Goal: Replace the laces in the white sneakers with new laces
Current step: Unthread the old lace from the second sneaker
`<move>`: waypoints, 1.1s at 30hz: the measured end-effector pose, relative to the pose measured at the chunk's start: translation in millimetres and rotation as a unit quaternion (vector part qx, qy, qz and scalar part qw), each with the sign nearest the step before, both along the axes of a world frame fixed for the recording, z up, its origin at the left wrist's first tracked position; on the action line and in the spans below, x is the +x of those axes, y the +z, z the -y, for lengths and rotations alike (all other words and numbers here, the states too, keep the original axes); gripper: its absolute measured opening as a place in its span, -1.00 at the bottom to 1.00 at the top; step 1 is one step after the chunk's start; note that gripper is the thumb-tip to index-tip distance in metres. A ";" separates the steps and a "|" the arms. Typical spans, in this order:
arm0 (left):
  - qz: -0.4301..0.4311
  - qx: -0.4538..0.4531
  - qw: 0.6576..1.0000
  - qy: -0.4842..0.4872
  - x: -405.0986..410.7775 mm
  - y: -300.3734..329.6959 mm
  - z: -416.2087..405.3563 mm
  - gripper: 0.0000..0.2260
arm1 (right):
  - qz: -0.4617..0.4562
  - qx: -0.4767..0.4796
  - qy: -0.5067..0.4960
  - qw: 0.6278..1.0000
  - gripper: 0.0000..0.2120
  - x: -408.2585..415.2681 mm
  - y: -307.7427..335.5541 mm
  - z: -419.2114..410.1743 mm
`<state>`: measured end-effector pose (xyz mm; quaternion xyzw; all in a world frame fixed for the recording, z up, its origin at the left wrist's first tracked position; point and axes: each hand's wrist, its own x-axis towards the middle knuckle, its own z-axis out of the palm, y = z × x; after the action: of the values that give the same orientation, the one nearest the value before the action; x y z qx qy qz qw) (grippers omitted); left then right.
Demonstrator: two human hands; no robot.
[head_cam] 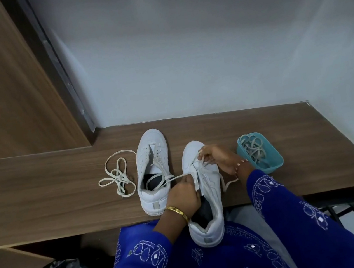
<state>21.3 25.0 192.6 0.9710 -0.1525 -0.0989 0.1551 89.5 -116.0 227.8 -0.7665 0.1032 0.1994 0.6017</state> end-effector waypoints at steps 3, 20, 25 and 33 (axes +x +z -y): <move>-0.002 0.003 1.000 0.004 -0.6 0.7 0.5 -0.62 | -0.011 0.076 -0.041 0.996 -0.77 -2.0 1.6 5.3; -0.017 -0.038 0.999 0.012 -2.8 -4.8 0.7 -0.57 | 0.185 -0.557 0.161 0.793 -0.79 -24.2 7.6 -1.7; -0.006 -0.021 1.000 0.000 -1.8 -4.5 1.5 -0.56 | 0.251 -0.587 0.101 0.763 -0.95 -20.1 51.9 3.0; 0.003 -0.044 0.999 0.005 -3.3 -7.7 5.7 -0.55 | 0.254 -0.420 -0.061 0.869 -0.83 -15.1 5.0 12.4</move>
<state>17.9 19.2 184.9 0.9642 -0.1524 -0.0888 0.1981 74.4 -128.4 232.8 -0.9633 0.0675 -0.1011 0.2394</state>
